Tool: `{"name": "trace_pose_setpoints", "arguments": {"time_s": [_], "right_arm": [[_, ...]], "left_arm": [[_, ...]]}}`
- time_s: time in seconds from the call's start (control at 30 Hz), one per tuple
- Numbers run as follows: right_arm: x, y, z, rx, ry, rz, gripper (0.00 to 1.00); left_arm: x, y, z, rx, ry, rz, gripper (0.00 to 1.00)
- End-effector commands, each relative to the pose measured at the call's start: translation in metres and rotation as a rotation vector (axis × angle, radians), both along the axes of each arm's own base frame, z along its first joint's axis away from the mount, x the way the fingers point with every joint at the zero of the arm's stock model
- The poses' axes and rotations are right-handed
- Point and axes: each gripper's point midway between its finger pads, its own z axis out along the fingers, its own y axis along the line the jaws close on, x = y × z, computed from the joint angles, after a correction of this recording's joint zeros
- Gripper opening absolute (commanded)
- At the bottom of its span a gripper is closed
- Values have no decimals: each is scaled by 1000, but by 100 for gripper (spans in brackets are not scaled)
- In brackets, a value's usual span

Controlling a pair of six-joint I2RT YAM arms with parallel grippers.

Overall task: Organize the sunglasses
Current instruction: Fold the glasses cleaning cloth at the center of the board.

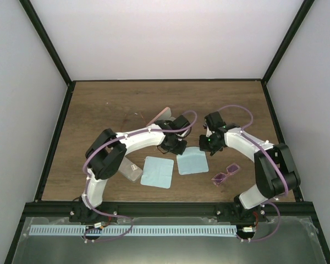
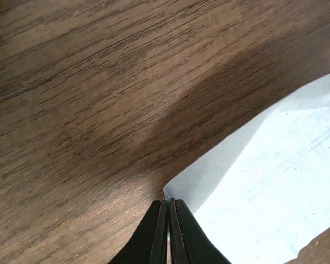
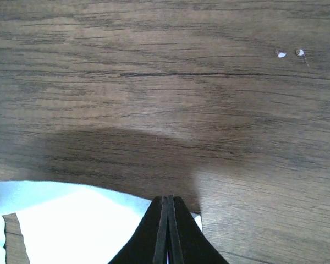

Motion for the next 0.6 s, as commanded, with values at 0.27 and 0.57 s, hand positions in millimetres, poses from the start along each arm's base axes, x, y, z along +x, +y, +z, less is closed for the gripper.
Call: {"name": "trace_pose_setpoints", "arguments": {"time_s": [0.27, 0.57], "right_arm": [[-8, 2, 9, 11, -19, 30, 1], [-20, -4, 4, 2, -4, 13, 1]], "left_arm": [[-16, -10, 25, -42, -19, -36, 4], [-32, -5, 20, -49, 14, -42, 4]]}}
